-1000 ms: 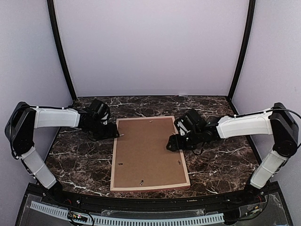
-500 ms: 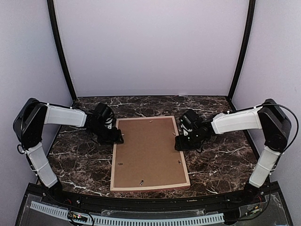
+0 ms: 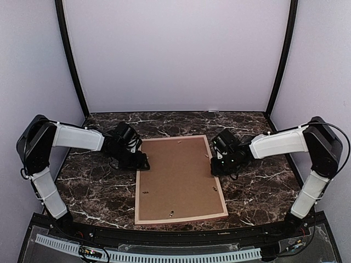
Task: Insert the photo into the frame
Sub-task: Position the photo frame at the center of the board, then press the fastener onto the backboard.
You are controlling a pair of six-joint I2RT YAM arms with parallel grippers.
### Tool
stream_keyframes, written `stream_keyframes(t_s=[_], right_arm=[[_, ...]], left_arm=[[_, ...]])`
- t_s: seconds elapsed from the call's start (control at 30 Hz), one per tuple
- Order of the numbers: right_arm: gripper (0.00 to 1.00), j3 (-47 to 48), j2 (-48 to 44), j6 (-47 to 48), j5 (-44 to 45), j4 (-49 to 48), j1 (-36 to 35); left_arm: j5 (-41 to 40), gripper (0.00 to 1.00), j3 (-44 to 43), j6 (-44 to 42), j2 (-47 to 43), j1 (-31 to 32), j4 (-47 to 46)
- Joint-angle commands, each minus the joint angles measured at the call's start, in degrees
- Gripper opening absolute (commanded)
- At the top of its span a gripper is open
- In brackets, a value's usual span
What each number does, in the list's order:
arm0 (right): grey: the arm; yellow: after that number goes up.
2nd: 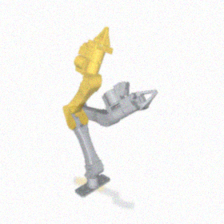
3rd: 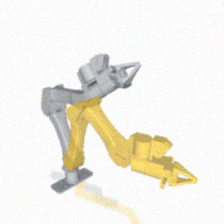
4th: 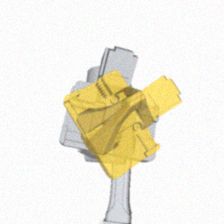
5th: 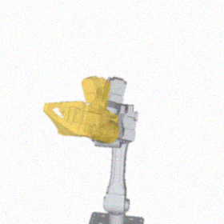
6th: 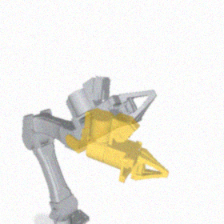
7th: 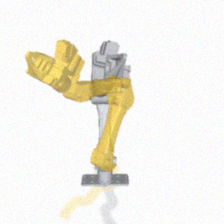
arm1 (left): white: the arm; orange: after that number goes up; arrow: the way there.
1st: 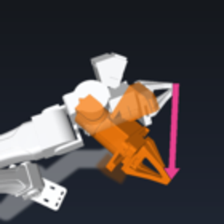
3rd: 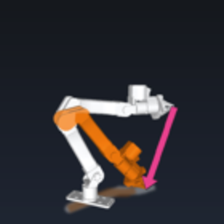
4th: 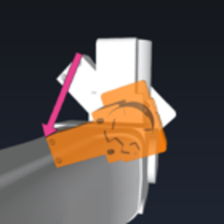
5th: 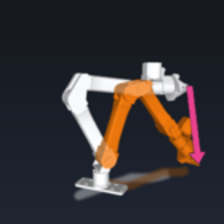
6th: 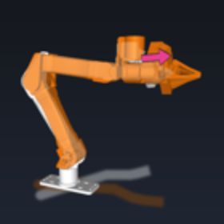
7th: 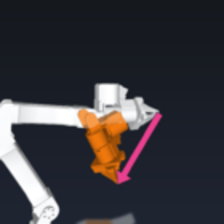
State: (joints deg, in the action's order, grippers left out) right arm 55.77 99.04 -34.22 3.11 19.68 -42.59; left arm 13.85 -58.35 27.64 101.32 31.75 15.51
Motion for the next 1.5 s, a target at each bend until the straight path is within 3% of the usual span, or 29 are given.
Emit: stream_keyframes(t_s=[0.0,0.27,0.47,0.73,1.27,1.47], right_arm=[[0.18,-6.70,-4.31,-3.44,0.57,0.63,-0.38],[0.11,-12.68,-11.55,-5.54,2.13,2.24,-1.01],[0.11,-10.53,-11.02,-4.58,3.11,3.61,-1.01],[0.11,-8.44,-9.29,-3.54,3.75,4.39,-0.92],[0.12,-7.60,-8.50,-2.61,2.25,3.59,0.05],[0.12,-7.91,-8.44,-2.79,2.02,3.08,0.15]], left_arm=[[1.42,0.68,1.81,0.79,-2.47,1.99,-1.72],[-3.23,0.74,-0.77,-1.08,-1.95,2.00,-0.60],[-3.43,0.74,-9.19,-5.16,4.51,2.00,3.39],[-4.89,0.74,-14.21,-6.81,8.53,2.00,6.35],[-10.08,0.66,-15.71,-7.62,11.38,2.43,9.45],[-11.32,0.59,-16.08,-6.95,11.92,2.53,9.48]])
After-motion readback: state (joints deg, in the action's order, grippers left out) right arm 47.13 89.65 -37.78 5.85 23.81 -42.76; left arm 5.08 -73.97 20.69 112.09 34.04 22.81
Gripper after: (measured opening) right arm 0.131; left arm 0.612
